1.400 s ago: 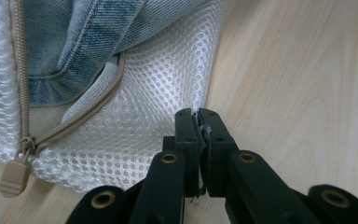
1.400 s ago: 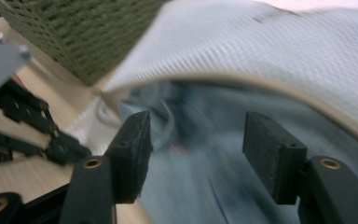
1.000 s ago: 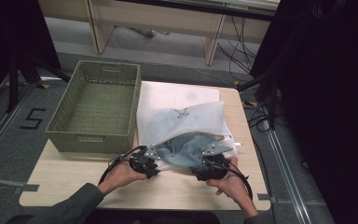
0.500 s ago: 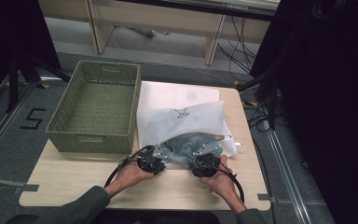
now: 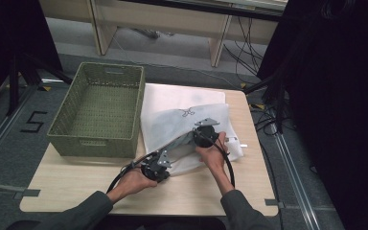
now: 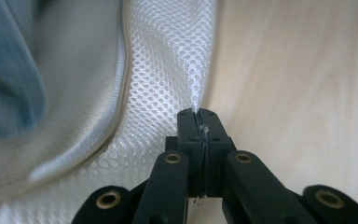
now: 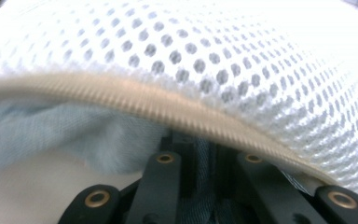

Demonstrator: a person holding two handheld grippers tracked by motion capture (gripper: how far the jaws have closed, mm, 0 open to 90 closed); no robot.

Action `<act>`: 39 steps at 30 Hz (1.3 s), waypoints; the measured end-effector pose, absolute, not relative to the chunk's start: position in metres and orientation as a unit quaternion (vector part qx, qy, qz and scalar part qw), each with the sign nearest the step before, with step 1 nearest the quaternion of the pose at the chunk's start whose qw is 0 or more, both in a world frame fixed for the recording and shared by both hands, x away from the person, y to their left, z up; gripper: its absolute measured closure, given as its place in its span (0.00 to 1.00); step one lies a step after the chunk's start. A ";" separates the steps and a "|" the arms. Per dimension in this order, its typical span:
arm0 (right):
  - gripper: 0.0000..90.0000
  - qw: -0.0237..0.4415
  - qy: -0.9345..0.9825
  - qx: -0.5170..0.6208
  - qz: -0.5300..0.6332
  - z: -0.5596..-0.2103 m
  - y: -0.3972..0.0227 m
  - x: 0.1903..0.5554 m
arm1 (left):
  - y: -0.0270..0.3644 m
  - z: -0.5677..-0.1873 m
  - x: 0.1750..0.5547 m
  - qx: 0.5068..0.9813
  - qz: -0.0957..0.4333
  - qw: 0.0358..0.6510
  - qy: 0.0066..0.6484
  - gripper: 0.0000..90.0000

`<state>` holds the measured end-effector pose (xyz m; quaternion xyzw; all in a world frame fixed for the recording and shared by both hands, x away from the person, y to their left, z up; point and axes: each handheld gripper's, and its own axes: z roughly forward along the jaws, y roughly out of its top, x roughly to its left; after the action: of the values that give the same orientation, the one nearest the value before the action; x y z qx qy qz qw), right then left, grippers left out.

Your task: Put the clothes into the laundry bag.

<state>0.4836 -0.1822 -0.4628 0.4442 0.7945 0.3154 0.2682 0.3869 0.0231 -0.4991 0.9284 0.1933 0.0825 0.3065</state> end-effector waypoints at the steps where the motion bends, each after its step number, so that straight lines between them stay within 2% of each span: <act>1: 0.93 0.275 0.789 0.452 0.313 -0.462 -0.184 0.488 | 0.023 -0.499 0.385 0.930 0.089 0.303 0.187 0.98; 4: 0.92 0.260 0.791 0.451 0.320 -0.465 -0.190 0.495 | 0.025 -0.498 0.387 0.933 0.082 0.298 0.182 0.98; 8: 0.86 0.236 0.814 0.435 0.306 -0.480 -0.185 0.482 | 0.026 -0.498 0.388 0.932 0.084 0.298 0.189 0.96; 9: 0.83 0.230 0.810 0.442 0.310 -0.480 -0.183 0.479 | 0.027 -0.498 0.388 0.932 0.087 0.299 0.187 0.96; 10: 0.71 0.210 0.811 0.440 0.323 -0.473 -0.188 0.475 | 0.027 -0.498 0.388 0.931 0.087 0.300 0.189 0.95; 12: 0.63 0.186 0.805 0.447 0.342 -0.464 -0.190 0.467 | 0.029 -0.497 0.390 0.932 0.088 0.298 0.185 0.93; 13: 0.63 0.186 0.805 0.447 0.342 -0.464 -0.190 0.467 | 0.029 -0.497 0.390 0.932 0.088 0.298 0.185 0.92; 15: 0.55 0.161 0.806 0.441 0.361 -0.451 -0.198 0.455 | 0.030 -0.495 0.391 0.930 0.082 0.303 0.193 0.91; 16: 0.53 0.151 0.804 0.444 0.365 -0.444 -0.202 0.448 | 0.031 -0.494 0.392 0.930 0.083 0.303 0.189 0.88; 18: 0.48 0.162 0.790 0.444 0.391 -0.432 -0.223 0.434 | 0.030 -0.493 0.392 0.925 0.079 0.317 0.194 0.79; 19: 0.48 0.162 0.790 0.444 0.391 -0.432 -0.223 0.434 | 0.029 -0.492 0.392 0.922 0.078 0.323 0.196 0.79; 20: 0.47 0.168 0.786 0.451 0.387 -0.431 -0.236 0.429 | 0.027 -0.492 0.392 0.924 0.080 0.323 0.192 0.73; 22: 0.46 0.165 0.783 0.455 0.391 -0.433 -0.241 0.426 | 0.020 -0.492 0.393 0.920 0.074 0.332 0.193 0.71; 25: 0.44 0.162 0.787 0.460 0.376 -0.439 -0.254 0.416 | 0.009 -0.496 0.392 0.920 0.078 0.335 0.188 0.62; 29: 0.41 0.145 0.801 0.463 0.350 -0.450 -0.254 0.407 | -0.002 -0.503 0.395 0.917 0.086 0.336 0.195 0.59; 31: 0.40 0.145 0.814 0.447 0.341 -0.460 -0.250 0.408 | -0.005 -0.505 0.396 0.911 0.084 0.345 0.209 0.60; 32: 0.40 0.123 0.807 0.454 0.357 -0.468 -0.239 0.408 | -0.004 -0.504 0.399 0.917 0.092 0.337 0.195 0.66; 33: 0.40 0.123 0.807 0.454 0.357 -0.468 -0.239 0.408 | -0.004 -0.504 0.399 0.916 0.094 0.335 0.198 0.66; 36: 0.39 0.125 0.818 0.453 0.332 -0.480 -0.228 0.413 | -0.006 -0.507 0.400 0.904 0.103 0.357 0.213 0.82; 37: 0.42 0.130 0.832 0.449 0.300 -0.488 -0.220 0.417 | -0.003 -0.506 0.401 0.913 0.104 0.344 0.192 0.90; 39: 0.44 0.142 0.838 0.442 0.286 -0.491 -0.216 0.418 | -0.004 -0.508 0.400 0.906 0.100 0.358 0.202 0.92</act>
<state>0.4182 -0.2157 -0.4906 0.4423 0.8380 0.2864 0.1420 0.4001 -0.0043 -0.5076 0.9061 0.2016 0.1002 0.3582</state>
